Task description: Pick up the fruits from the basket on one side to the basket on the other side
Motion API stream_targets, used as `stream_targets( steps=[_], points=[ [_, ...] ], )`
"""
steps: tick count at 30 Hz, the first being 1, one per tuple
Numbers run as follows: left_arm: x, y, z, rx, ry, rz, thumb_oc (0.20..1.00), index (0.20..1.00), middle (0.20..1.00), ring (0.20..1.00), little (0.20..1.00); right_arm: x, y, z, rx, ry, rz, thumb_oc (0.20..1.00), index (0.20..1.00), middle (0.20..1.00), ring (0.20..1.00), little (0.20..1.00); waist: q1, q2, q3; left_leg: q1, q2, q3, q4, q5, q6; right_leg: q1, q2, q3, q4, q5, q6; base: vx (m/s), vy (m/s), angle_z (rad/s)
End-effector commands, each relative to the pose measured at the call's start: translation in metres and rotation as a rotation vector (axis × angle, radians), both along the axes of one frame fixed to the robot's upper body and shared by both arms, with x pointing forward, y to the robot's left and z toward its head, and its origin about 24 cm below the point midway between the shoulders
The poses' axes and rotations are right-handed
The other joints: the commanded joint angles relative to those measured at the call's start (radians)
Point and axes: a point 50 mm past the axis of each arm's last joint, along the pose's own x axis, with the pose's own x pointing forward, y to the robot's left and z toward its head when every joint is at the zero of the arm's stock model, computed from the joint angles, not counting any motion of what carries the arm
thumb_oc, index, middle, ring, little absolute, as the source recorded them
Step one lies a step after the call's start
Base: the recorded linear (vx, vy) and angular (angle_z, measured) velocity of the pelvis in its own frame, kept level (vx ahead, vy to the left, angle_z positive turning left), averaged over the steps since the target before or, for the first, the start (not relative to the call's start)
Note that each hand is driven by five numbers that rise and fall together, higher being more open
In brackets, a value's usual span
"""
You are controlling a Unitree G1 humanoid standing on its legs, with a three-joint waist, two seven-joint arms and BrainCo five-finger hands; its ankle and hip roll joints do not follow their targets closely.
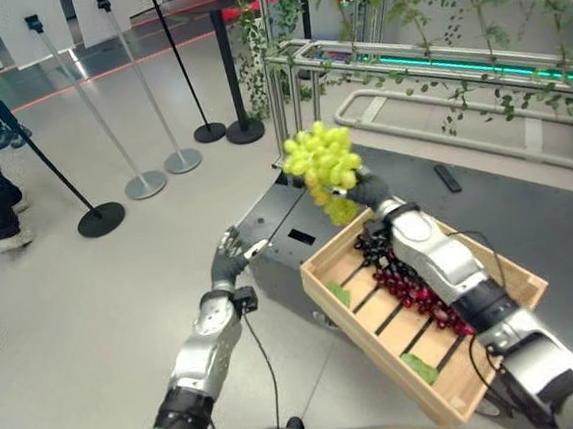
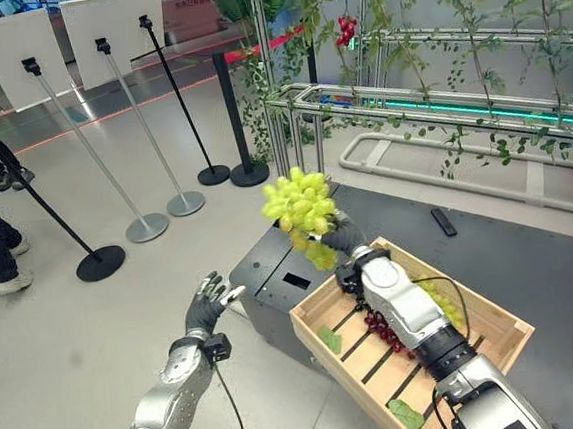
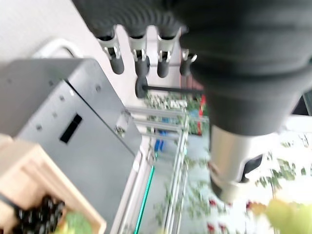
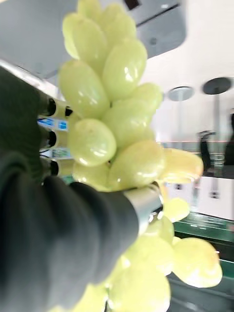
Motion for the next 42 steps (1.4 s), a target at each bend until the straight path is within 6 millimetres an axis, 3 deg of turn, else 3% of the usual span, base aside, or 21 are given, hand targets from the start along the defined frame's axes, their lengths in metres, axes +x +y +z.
stream_targets(
  steps=[1, 9, 21, 24, 31, 42],
  points=[
    [0.018, -0.017, 0.023, 0.046, -0.109, -0.057, 1.000, 1.000, 1.000, 1.000, 1.000, 0.011, 0.033, 0.053, 0.075, -0.189, 0.087, 0.200, 0.200, 0.200, 0.200, 0.200, 0.016, -0.042, -0.067, -0.007, 0.003, -0.010, 0.054, -0.152, -0.009, 0.009, -0.048, -0.008, -0.069, 0.036, 0.032, 0.00, 0.000, 0.00],
    [0.028, -0.043, 0.032, 0.061, -0.130, -0.122, 1.000, 1.000, 1.000, 1.000, 1.000, 0.000, 0.071, 0.056, 0.131, -0.180, 0.203, 0.200, 0.200, 0.200, 0.200, 0.200, 0.010, -0.039, -0.063, -0.005, 0.003, -0.007, 0.055, -0.152, -0.007, 0.009, -0.050, -0.007, -0.069, 0.040, 0.033, 0.00, 0.000, 0.00],
    [0.032, -0.048, 0.034, 0.026, -0.127, -0.095, 1.000, 1.000, 1.000, 1.000, 1.000, -0.016, 0.102, 0.057, 0.202, -0.151, 0.308, 0.200, 0.200, 0.200, 0.200, 0.200, 0.017, -0.041, -0.056, -0.010, 0.003, -0.007, 0.061, -0.151, -0.007, 0.007, -0.051, -0.004, -0.067, 0.040, 0.035, 0.00, 0.000, 0.00],
    [0.040, -0.047, 0.048, 0.004, -0.171, -0.052, 1.000, 1.000, 1.000, 1.000, 1.000, -0.022, 0.112, 0.054, 0.275, -0.106, 0.329, 0.200, 0.200, 0.200, 0.200, 0.200, 0.019, -0.041, -0.052, -0.013, 0.003, -0.006, 0.062, -0.150, -0.008, 0.002, -0.051, -0.002, -0.066, 0.041, 0.034, 0.00, 0.000, 0.00],
    [0.046, -0.040, 0.075, -0.085, -0.279, 0.037, 1.000, 1.000, 1.000, 1.000, 1.000, -0.032, 0.115, 0.053, 0.319, -0.102, 0.357, 0.200, 0.200, 0.200, 0.200, 0.200, 0.015, -0.042, -0.042, -0.021, 0.001, -0.008, 0.069, -0.151, -0.006, -0.010, -0.052, 0.002, -0.051, 0.040, 0.032, 0.00, 0.000, 0.00],
    [0.046, -0.033, 0.095, -0.112, -0.378, 0.079, 1.000, 1.000, 1.000, 1.000, 1.000, -0.037, 0.110, 0.051, 0.410, -0.069, 0.360, 0.200, 0.200, 0.200, 0.200, 0.200, 0.012, -0.043, -0.035, -0.023, 0.000, -0.005, 0.077, -0.155, -0.006, -0.017, -0.052, 0.007, -0.043, 0.039, 0.032, 0.00, 0.000, 0.00]
  ],
)
